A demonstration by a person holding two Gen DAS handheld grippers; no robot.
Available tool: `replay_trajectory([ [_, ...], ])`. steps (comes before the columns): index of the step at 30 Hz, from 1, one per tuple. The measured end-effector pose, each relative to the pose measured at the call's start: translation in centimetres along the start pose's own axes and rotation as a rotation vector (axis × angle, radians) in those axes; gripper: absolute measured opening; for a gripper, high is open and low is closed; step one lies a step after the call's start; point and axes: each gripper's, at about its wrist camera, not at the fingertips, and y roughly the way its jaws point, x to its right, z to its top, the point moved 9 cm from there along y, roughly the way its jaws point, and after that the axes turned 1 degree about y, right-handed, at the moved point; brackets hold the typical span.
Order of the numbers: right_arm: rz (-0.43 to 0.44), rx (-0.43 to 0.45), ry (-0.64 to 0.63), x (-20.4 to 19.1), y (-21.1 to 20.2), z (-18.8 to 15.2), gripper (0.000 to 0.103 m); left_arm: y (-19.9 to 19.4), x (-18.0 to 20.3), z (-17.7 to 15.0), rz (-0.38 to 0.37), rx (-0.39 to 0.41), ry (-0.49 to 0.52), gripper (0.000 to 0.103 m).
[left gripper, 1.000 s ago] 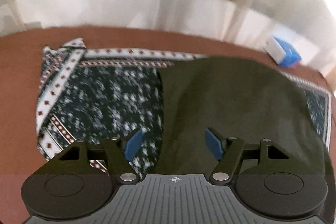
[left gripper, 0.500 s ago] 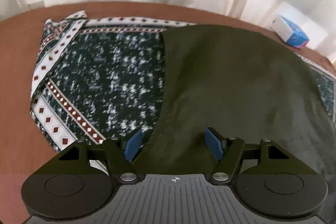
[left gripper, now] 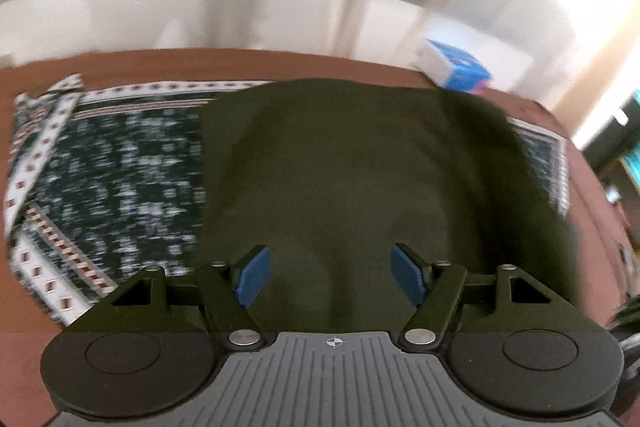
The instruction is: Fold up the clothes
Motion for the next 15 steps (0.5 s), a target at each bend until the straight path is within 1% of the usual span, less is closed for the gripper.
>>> replay_trajectory([
  [3,-0.003,-0.081,-0.054,-2.4,4.1,-1.4,0.005,0.4,2.5,0.1,-0.069,-0.018,0.041,0.079],
  [4,-0.003,-0.098,-0.055,-2.7,5.3,-1.8,0.007,0.5,3.4,0.2,-0.094,-0.024,0.054,0.08],
  [6,0.004,-0.078,-0.049,-3.0,5.8,-2.1,0.012,0.8,5.2,0.0,-0.142,-0.044,0.089,0.08],
  [8,0.01,-0.043,-0.042,-3.2,5.6,-2.1,0.029,1.2,6.8,-0.2,-0.177,-0.063,0.129,0.08],
  [9,0.013,-0.025,-0.039,-3.4,5.5,-2.1,0.033,1.4,7.5,-0.4,-0.189,-0.072,0.147,0.08],
  [10,0.017,0.002,-0.037,-3.4,4.7,-2.1,0.037,1.6,7.9,-0.6,-0.197,-0.086,0.155,0.081],
  [12,0.017,0.068,-0.038,-3.2,1.7,-2.2,0.046,1.9,8.8,-1.1,-0.221,-0.114,0.168,0.081],
  [13,0.005,0.095,-0.038,-2.9,0.2,-2.5,0.052,2.0,9.4,-1.4,-0.236,-0.129,0.173,0.081],
  [14,-0.009,0.113,-0.034,-2.6,-1.1,-3.0,0.055,1.8,10.1,-1.8,-0.255,-0.135,0.185,0.081],
  [15,-0.028,0.121,-0.026,-2.1,-2.1,-3.6,0.056,1.6,10.7,-2.1,-0.274,-0.141,0.197,0.082],
])
